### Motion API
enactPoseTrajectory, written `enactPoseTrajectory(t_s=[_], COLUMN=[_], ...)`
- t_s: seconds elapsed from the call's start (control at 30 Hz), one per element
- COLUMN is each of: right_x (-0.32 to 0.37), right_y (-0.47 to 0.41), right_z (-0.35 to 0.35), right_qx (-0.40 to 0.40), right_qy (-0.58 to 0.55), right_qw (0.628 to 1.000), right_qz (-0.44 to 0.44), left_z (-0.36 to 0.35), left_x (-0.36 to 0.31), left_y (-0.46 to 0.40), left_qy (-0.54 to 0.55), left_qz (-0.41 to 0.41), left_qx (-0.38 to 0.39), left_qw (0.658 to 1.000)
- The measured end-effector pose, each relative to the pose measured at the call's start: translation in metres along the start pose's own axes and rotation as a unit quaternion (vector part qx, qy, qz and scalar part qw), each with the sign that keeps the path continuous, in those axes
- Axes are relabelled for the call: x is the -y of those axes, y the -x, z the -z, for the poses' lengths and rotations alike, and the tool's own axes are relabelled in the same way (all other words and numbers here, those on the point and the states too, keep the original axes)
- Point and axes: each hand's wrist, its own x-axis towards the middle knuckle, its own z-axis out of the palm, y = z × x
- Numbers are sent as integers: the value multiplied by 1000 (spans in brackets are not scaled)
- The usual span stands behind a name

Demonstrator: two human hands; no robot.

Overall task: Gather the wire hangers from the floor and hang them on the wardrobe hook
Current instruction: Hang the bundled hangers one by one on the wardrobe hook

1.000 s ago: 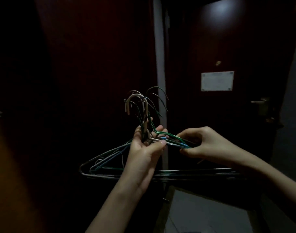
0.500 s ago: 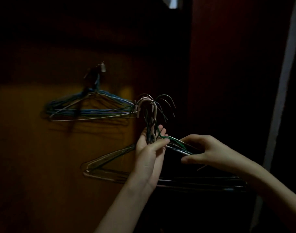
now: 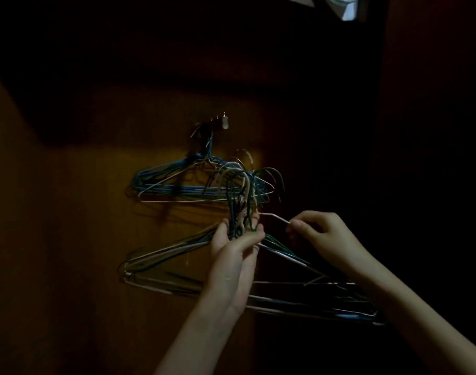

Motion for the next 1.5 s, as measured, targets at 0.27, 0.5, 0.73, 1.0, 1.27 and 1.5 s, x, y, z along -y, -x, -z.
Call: enactPoseTrajectory(t_s=[0.27, 0.5, 0.73, 1.0, 1.27, 1.5], right_x=[-15, -30, -28, -33, -40, -60], right_y=[-29, -47, -82, -143, -224, -277], right_z=[8, -1, -29, -41, -62, -90], right_qx=[19, -10, -106, -180, -164, -141], right_qy=[-25, -25, -77, -91, -116, -124], right_qw=[999, 999, 989, 976, 976, 981], right_qz=[-9, 31, 66, 85, 80, 49], left_z=[7, 6, 22, 34, 27, 30], left_x=[-16, -23, -37, -58, -68, -73], left_y=[-30, -47, -64, -89, -126, -147], left_qy=[16, -5, -118, -139, -185, -187], left_qz=[-37, -53, -77, -123, -186, -228], left_qx=[6, -2, -10, -14, -25, -45], left_qw=[999, 999, 990, 983, 965, 955])
